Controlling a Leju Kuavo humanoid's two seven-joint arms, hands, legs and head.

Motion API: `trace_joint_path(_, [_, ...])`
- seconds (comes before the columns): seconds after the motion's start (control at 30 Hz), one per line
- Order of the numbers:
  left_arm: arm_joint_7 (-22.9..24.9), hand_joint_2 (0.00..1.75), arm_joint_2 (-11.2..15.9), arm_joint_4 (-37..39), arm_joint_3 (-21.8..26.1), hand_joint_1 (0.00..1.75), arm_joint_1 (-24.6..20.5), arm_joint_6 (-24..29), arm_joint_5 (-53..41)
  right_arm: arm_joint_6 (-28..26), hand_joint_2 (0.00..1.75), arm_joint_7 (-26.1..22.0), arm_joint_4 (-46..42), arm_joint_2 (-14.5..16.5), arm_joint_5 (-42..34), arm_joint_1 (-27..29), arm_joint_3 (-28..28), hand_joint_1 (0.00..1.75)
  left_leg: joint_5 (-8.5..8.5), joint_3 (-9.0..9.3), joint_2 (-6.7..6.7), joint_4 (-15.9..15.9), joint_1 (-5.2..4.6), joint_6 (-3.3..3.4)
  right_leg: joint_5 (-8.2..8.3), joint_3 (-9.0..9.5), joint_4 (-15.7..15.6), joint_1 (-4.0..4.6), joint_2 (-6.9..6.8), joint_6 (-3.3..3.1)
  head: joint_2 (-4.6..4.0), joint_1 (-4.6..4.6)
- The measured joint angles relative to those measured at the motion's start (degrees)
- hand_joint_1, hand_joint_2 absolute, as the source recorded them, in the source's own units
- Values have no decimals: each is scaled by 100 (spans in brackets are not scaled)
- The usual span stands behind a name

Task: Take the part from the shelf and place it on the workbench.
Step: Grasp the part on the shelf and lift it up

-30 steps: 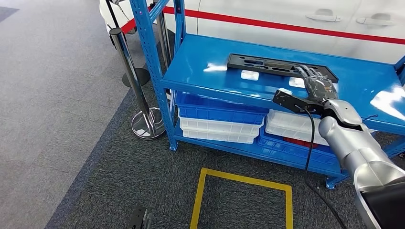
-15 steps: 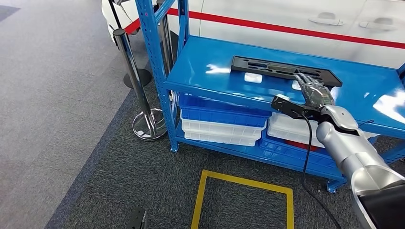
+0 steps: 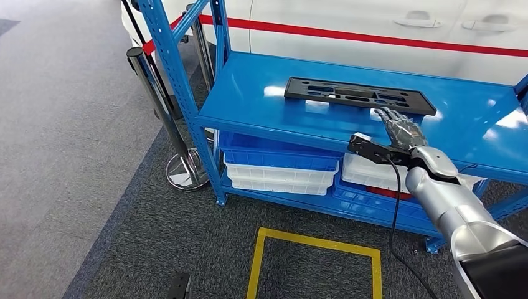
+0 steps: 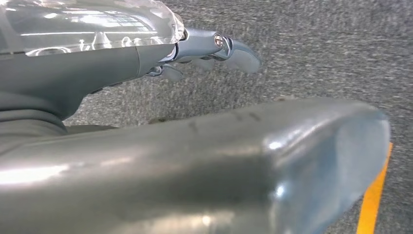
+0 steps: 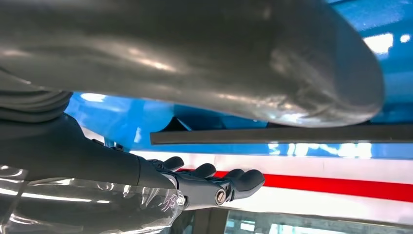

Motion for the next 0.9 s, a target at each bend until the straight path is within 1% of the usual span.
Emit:
trace_joint_path(0.03, [-1,0,1,0,0,0,-1,0,0,-1,0,-1,4,8,-1,1,0,0,263,133,-1,-405,-5,24,-31,44,0,1,1,14,0,0])
trace_joint_path(0.07, [-3,0,3,0,0,0,-4,0,0,-1,0,-3,8,14,-2,0,0,0,405,246,-2,-751,-19,53,-56,70,3,4,5,34,0,0])
trace_joint_path(0.1, [-4,0,4,0,0,0,-4,-2,0,0,0,-5,13,18,-3,3,0,0,486,319,-5,-960,-35,86,-77,77,6,9,7,61,0,0])
trace_joint_path(0.17, [-10,0,7,0,0,0,-1,-11,-1,3,0,-10,19,23,-4,20,1,0,461,358,-12,-1063,-64,147,-105,75,4,16,12,128,0,0])
trace_joint_path(0.2, [-13,0,8,0,0,0,3,-17,-2,4,0,-10,19,25,-3,30,1,0,501,385,-12,-1077,-48,178,-127,78,10,13,11,161,0,1])
trace_joint_path(0.23, [-16,0,8,0,0,0,2,-25,-3,4,0,-11,19,29,-3,35,1,0,510,415,-11,-1106,-36,207,-172,69,60,11,6,189,0,1])
trace_joint_path(0.27, [-20,0,9,0,0,0,-5,-31,-4,4,0,-13,19,32,-3,34,2,0,516,448,-9,-1135,-21,237,-263,9,210,8,2,210,0,2])
trace_joint_path(0.3, [-24,0,8,0,0,0,-14,-40,-5,6,0,-14,21,34,-3,38,3,0,514,480,-7,-1157,-10,264,-405,-120,484,3,-3,227,0,2])
trace_joint_path(0.37, [-31,0,8,0,1,0,-25,-55,-5,16,0,-15,38,36,-4,66,4,0,470,511,-16,-1159,-18,298,-713,-538,1254,-2,-7,254,0,3])
trace_joint_path(0.4, [-35,0,8,0,1,0,-21,-60,-5,21,0,-14,51,36,-4,93,4,0,444,526,-22,-1154,-19,302,-769,-727,1542,-5,-8,266,0,3])
trace_joint_path(0.43, [-42,0,8,0,1,0,-16,-61,-6,25,0,-13,64,36,-4,118,5,0,408,545,-30,-1144,-19,300,-714,-827,1639,-9,-9,274,0,3])
trace_joint_path(0.47, [-53,0,8,0,2,0,-11,-61,-9,25,0,-12,73,36,-4,134,5,0,367,572,-36,-1127,-19,291,-537,-804,1492,-13,-12,276,0,3])
trace_joint_path(0.5, [-65,0,8,0,2,0,-10,-61,-11,25,0,-12,78,36,-5,140,6,0,319,607,-40,-1105,-19,276,-288,-678,1155,-16,-18,273,0,3])
trace_joint_path(0.53, [-76,0,8,0,2,0,-10,-61,-14,26,0,-13,82,36,-9,138,7,0,264,641,-41,-1081,-20,255,-79,-503,761,-14,-27,263,0,3])
trace_joint_path(0.57, [-84,0,9,0,2,0,-15,-61,-16,28,0,-17,86,36,-15,129,7,0,211,665,-41,-1048,-31,228,50,-342,405,-1,-36,245,0,3])
trace_joint_path(0.6, [-86,0,10,0,1,0,-20,-61,-16,31,0,-25,90,36,-22,124,7,0,169,681,-40,-1029,-41,202,88,-237,192,11,-40,220,-1,3])
trace_joint_path(0.67, [-84,0,12,0,0,0,-24,-61,-17,34,0,-43,98,30,-39,122,8,0,108,705,-35,-1023,-58,146,10,-173,85,37,-33,156,0,2])
trace_joint_path(0.73, [-84,0,17,0,0,0,-24,-60,-17,33,0,-59,98,20,-52,124,9,0,46,732,-27,-987,-57,86,-42,-106,71,14,-22,88,0,1])
trace_joint_path(0.77, [-86,0,20,0,0,0,-28,-60,-17,33,0,-65,97,16,-55,119,10,0,-11,692,-25,-853,-53,54,-74,-52,54,0,-20,55,0,-1])
trace_joint_path(0.8, [-88,0,23,0,0,0,-30,-59,-17,34,0,-67,96,15,-57,113,10,0,-104,578,-25,-600,-45,22,-113,11,40,-12,-22,26,0,-3])
trace_joint_path(0.83, [-90,0,23,0,0,0,-25,-59,-17,37,0,-69,98,15,-57,110,11,0,-221,383,-26,-229,-32,-5,-162,69,35,-11,-24,3,-1,-3])
trace_joint_path(0.87, [-90,0,23,0,0,0,-14,-59,-16,42,0,-68,100,15,-56,112,11,0,-337,126,-25,192,-24,-27,-217,129,35,-8,-22,-9,0,-4])
trace_joint_path(0.9, [-89,0,23,0,0,0,2,-59,-16,46,0,-66,102,16,-51,120,12,0,-389,-121,-25,538,-17,-39,-277,198,35,-6,-15,-13,0,-4])
